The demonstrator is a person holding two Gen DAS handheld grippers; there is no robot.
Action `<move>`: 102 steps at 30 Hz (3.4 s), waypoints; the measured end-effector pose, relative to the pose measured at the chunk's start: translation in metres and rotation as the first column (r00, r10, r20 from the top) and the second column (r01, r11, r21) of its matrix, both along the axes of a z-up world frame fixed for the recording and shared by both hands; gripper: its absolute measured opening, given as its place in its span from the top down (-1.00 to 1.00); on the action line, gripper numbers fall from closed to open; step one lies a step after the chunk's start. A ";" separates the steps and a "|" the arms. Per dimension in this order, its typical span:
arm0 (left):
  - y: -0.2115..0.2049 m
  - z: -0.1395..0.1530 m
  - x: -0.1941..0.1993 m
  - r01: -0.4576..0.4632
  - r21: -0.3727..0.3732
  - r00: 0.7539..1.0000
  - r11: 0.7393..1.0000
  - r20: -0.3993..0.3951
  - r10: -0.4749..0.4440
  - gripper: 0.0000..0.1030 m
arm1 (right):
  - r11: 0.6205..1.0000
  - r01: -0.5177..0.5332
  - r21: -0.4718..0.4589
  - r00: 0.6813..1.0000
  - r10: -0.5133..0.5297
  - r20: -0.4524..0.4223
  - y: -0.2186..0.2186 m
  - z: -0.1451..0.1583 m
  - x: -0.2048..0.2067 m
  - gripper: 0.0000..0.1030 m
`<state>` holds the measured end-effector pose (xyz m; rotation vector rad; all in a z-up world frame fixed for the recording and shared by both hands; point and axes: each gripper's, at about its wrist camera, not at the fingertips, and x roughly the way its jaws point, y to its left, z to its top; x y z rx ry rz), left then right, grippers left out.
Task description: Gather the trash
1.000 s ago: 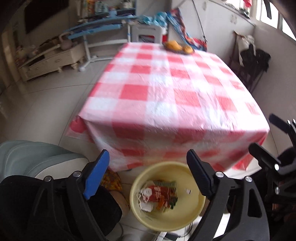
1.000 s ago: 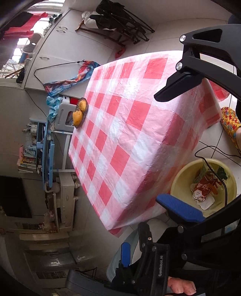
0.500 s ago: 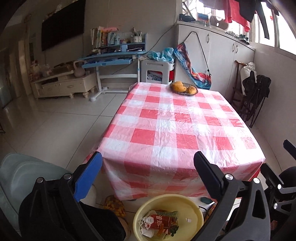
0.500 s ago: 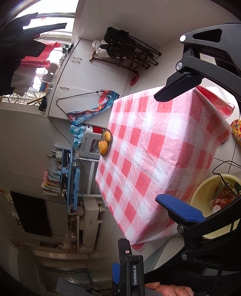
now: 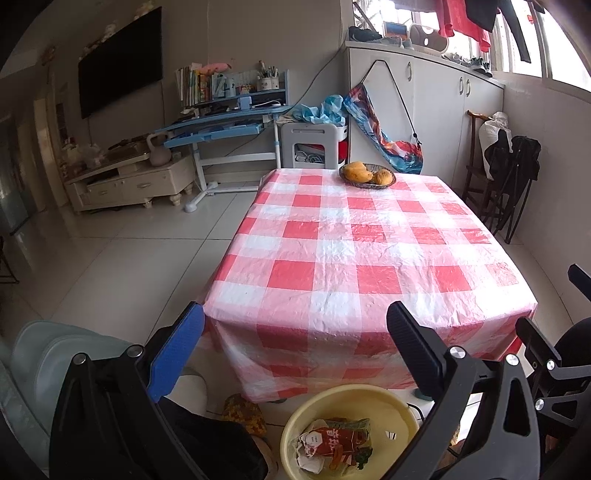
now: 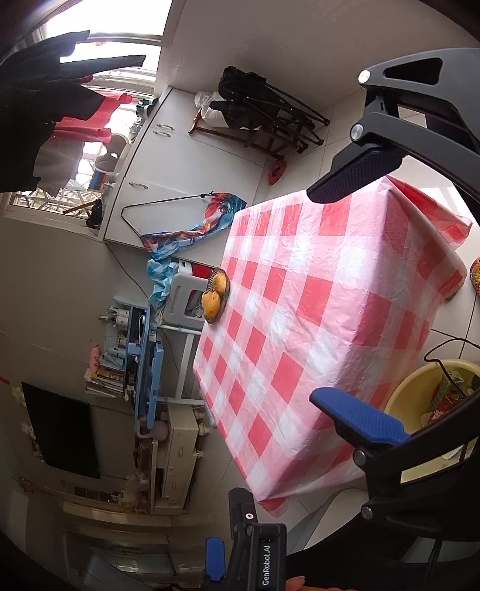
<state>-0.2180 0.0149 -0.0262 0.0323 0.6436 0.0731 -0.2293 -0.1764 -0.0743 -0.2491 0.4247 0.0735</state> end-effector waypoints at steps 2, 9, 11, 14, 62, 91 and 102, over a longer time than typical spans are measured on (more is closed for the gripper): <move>0.000 -0.004 0.003 -0.005 -0.003 1.000 1.000 -0.018 0.005 -0.86 | 1.000 -0.001 -0.001 1.000 0.001 0.000 0.001 0.000 0.000 -0.85; 0.012 0.003 -0.001 -0.041 -0.031 0.999 0.999 0.019 0.042 -0.86 | 1.000 0.001 0.006 1.000 -0.001 0.016 0.002 0.003 -0.002 -0.85; 0.016 0.005 -0.001 -0.057 -0.057 0.998 0.997 0.023 0.058 -0.86 | 1.000 0.005 0.011 1.000 -0.006 0.012 0.000 0.003 -0.001 -0.85; 0.015 0.003 0.001 -0.060 -0.054 0.998 0.997 0.012 0.061 -0.86 | 1.000 0.002 0.007 1.000 -0.002 0.012 0.000 0.003 -0.001 -0.85; 0.013 -0.003 0.007 -0.071 -0.037 0.997 0.997 -0.002 0.071 -0.86 | 0.998 -0.037 -0.049 0.999 0.037 0.003 0.011 -0.003 -0.001 -0.85; 0.014 -0.003 0.006 -0.078 -0.041 0.997 0.996 0.003 0.078 -0.86 | 0.997 -0.049 -0.062 0.999 0.049 -0.003 0.012 -0.006 -0.001 -0.85; 0.013 -0.003 0.006 -0.079 -0.042 0.997 0.996 0.003 0.080 -0.86 | 0.996 -0.056 -0.068 0.998 0.055 -0.005 0.014 -0.007 -0.001 -0.85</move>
